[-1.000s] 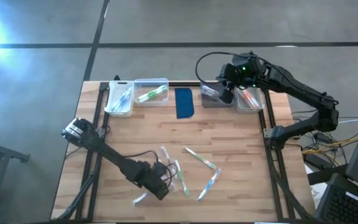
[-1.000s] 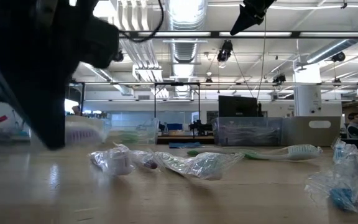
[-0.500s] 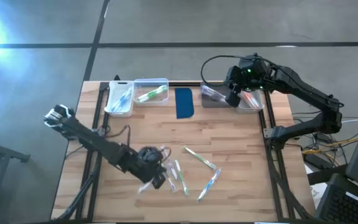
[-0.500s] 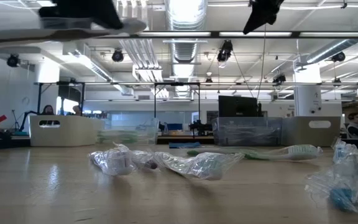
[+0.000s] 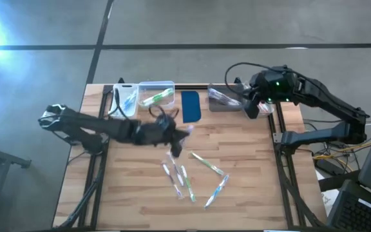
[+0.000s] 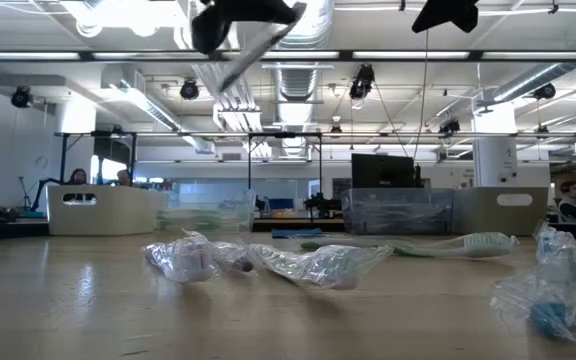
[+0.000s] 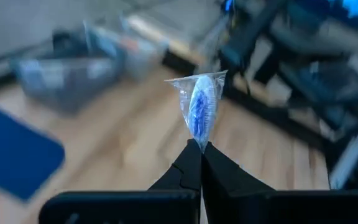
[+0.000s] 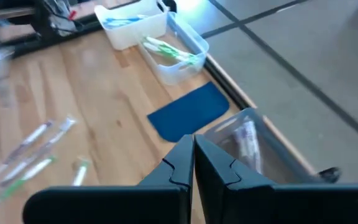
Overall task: Pick & Place Toothbrushes
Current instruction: Put the purple toothbrush into the black bin
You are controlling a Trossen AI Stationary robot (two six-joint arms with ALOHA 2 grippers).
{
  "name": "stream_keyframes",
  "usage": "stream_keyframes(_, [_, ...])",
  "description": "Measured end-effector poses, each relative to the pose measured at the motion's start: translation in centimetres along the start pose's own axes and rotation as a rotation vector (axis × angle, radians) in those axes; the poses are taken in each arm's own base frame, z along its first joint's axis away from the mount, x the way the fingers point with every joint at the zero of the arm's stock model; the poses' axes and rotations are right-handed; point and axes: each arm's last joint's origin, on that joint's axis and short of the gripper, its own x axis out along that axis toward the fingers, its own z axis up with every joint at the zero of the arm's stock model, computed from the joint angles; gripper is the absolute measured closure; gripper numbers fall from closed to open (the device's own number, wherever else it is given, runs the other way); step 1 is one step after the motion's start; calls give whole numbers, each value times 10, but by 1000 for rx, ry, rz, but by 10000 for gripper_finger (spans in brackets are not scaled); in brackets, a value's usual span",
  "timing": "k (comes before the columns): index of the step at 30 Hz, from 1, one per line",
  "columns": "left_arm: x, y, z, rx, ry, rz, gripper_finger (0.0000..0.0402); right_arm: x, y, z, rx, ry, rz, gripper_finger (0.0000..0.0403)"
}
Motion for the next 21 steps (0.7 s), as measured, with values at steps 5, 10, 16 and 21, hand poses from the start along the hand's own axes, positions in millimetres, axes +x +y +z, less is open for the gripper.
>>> stream_keyframes(5, [13, 30, 41, 15, -171, -102, 401, -2, 11, -12, 82, -64, 62, 394])
stream_keyframes(10, [16, 60, 77, 27, -334, -238, 401, 7, 26, -14, 114, -204, 167, 394])
stream_keyframes(16, [11, 87, 105, 88, -498, -311, 401, 25, 41, -11, 126, -357, 257, 394])
stream_keyframes(21, [3, 90, 118, 150, -625, -373, 401, 39, 46, -7, 141, -447, 282, 394])
